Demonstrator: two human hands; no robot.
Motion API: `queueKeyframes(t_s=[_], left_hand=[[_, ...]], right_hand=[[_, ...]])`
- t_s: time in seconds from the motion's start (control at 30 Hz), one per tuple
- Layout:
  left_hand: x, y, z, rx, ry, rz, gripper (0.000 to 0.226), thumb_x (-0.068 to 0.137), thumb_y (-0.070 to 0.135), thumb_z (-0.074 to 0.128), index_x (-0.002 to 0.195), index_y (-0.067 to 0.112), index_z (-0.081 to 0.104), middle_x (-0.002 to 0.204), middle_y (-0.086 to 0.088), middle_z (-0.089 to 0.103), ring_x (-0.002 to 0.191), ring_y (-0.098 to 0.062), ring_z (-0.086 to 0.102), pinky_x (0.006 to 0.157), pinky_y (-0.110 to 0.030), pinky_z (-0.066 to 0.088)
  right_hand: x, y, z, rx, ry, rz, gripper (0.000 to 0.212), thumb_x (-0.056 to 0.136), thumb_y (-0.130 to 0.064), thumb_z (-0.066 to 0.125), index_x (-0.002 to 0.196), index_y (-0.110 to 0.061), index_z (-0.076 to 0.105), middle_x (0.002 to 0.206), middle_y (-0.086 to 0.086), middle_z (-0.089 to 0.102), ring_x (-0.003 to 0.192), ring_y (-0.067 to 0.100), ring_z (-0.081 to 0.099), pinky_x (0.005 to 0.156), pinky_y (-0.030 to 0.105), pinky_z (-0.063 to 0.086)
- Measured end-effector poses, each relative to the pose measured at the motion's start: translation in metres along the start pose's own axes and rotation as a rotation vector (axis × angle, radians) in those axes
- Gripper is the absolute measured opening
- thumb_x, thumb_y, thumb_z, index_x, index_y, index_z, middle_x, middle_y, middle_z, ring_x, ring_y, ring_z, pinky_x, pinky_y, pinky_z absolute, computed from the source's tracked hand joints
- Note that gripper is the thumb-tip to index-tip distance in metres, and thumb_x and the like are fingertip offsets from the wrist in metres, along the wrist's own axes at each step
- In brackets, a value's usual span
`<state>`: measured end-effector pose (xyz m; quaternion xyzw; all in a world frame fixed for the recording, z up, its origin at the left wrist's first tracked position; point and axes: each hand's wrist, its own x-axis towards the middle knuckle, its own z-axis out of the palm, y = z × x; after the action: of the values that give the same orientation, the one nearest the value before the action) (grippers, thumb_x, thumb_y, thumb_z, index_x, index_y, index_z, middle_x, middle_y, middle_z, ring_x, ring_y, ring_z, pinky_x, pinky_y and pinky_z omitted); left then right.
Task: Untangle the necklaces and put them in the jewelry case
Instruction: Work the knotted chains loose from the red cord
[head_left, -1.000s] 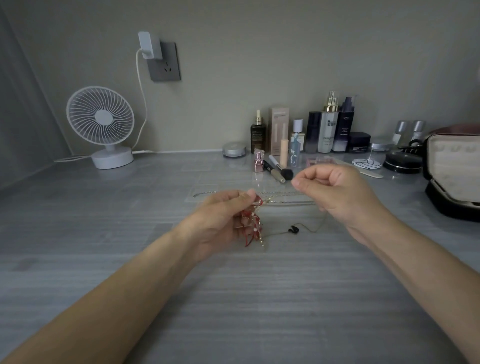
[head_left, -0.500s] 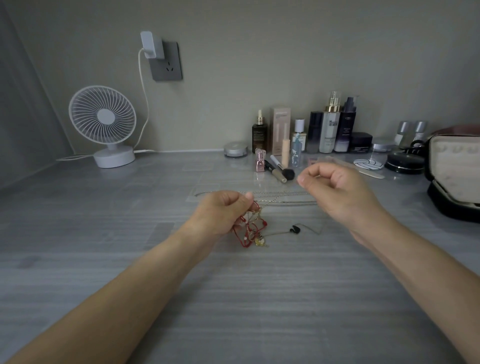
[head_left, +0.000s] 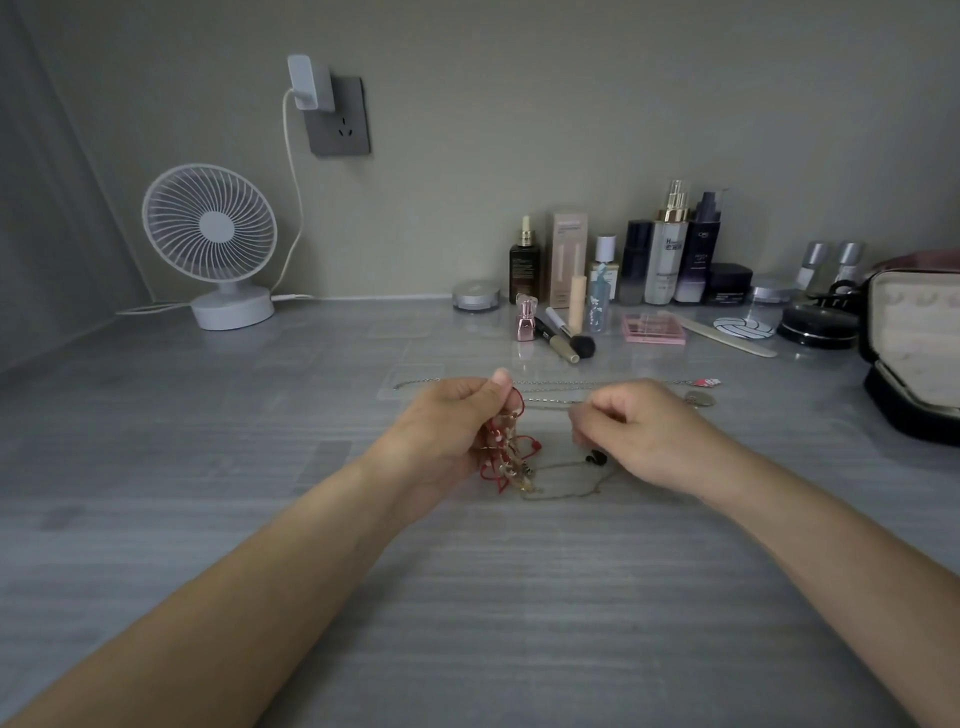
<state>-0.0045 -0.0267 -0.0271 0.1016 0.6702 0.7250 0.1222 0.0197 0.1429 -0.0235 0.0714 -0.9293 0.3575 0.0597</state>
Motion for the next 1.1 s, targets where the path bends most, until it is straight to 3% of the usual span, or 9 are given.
queueKeyframes(t_s=[0.13, 0.2, 0.33, 0.5, 0.6, 0.83, 0.97, 1.1], left_hand=[[0.001, 0.001, 0.0, -0.023, -0.01, -0.012, 0.034, 0.094, 0.028, 0.045, 0.066, 0.012, 0.055, 0.048, 0.005, 0.041, 0.04, -0.007, 0.038, 0.039, -0.018, 0.037], [0.001, 0.001, 0.001, -0.024, -0.024, -0.01, 0.034, 0.095, 0.029, 0.043, 0.067, 0.012, 0.054, 0.045, 0.006, 0.042, 0.04, -0.007, 0.038, 0.04, -0.018, 0.037], [0.001, 0.002, 0.001, -0.027, -0.042, -0.016, 0.036, 0.095, 0.031, 0.042, 0.066, 0.013, 0.053, 0.044, 0.007, 0.042, 0.039, -0.008, 0.041, 0.046, -0.022, 0.04], [0.0, 0.005, 0.002, -0.092, -0.049, -0.01, 0.037, 0.095, 0.031, 0.041, 0.064, 0.015, 0.052, 0.048, 0.006, 0.038, 0.042, -0.008, 0.037, 0.053, -0.027, 0.037], [0.0, 0.007, 0.002, -0.117, -0.036, 0.003, 0.038, 0.096, 0.031, 0.041, 0.063, 0.015, 0.052, 0.049, 0.006, 0.037, 0.041, -0.007, 0.036, 0.051, -0.026, 0.037], [0.0, 0.009, -0.001, -0.158, -0.018, -0.006, 0.037, 0.096, 0.031, 0.04, 0.065, 0.016, 0.05, 0.048, 0.006, 0.036, 0.037, -0.006, 0.035, 0.045, -0.021, 0.042], [0.001, 0.011, 0.0, -0.195, -0.004, -0.001, 0.036, 0.096, 0.032, 0.041, 0.065, 0.016, 0.05, 0.049, 0.006, 0.036, 0.038, -0.007, 0.036, 0.044, -0.021, 0.042], [0.001, 0.013, -0.002, -0.212, -0.002, 0.006, 0.037, 0.096, 0.032, 0.04, 0.064, 0.016, 0.051, 0.051, 0.005, 0.037, 0.043, -0.01, 0.038, 0.049, -0.024, 0.044]], right_hand=[[-0.002, -0.007, 0.001, 0.166, 0.035, -0.107, 0.014, 0.086, -0.026, 0.059, 0.075, -0.023, 0.067, 0.074, -0.003, 0.068, 0.069, 0.007, 0.06, 0.068, 0.024, 0.047], [-0.005, -0.012, 0.006, 0.235, -0.027, -0.151, 0.007, 0.081, -0.027, 0.067, 0.075, -0.023, 0.066, 0.072, -0.006, 0.067, 0.064, 0.001, 0.057, 0.066, 0.019, 0.046], [-0.005, -0.011, 0.017, 0.082, -0.135, -0.131, 0.028, 0.061, -0.041, 0.08, 0.079, -0.027, 0.063, 0.08, -0.005, 0.067, 0.072, 0.009, 0.061, 0.073, 0.03, 0.052], [-0.005, -0.012, 0.027, -0.076, -0.094, -0.167, 0.019, 0.068, -0.035, 0.078, 0.072, -0.03, 0.06, 0.066, -0.011, 0.059, 0.06, 0.001, 0.053, 0.061, 0.018, 0.044], [-0.003, -0.011, 0.023, -0.086, -0.079, -0.187, 0.004, 0.075, -0.027, 0.073, 0.076, -0.026, 0.07, 0.066, -0.014, 0.061, 0.059, -0.001, 0.055, 0.057, 0.01, 0.041], [-0.003, -0.008, 0.012, 0.127, -0.076, -0.137, 0.007, 0.072, -0.027, 0.076, 0.076, -0.027, 0.07, 0.075, -0.007, 0.069, 0.068, 0.005, 0.061, 0.073, 0.027, 0.052], [-0.006, -0.012, 0.023, -0.159, -0.111, -0.149, 0.033, 0.066, -0.044, 0.077, 0.091, -0.025, 0.066, 0.079, -0.012, 0.058, 0.071, 0.001, 0.053, 0.069, 0.021, 0.046], [-0.004, -0.012, 0.022, -0.201, -0.059, -0.172, 0.017, 0.08, -0.031, 0.068, 0.094, -0.022, 0.071, 0.076, -0.013, 0.063, 0.07, 0.002, 0.056, 0.068, 0.019, 0.041]])
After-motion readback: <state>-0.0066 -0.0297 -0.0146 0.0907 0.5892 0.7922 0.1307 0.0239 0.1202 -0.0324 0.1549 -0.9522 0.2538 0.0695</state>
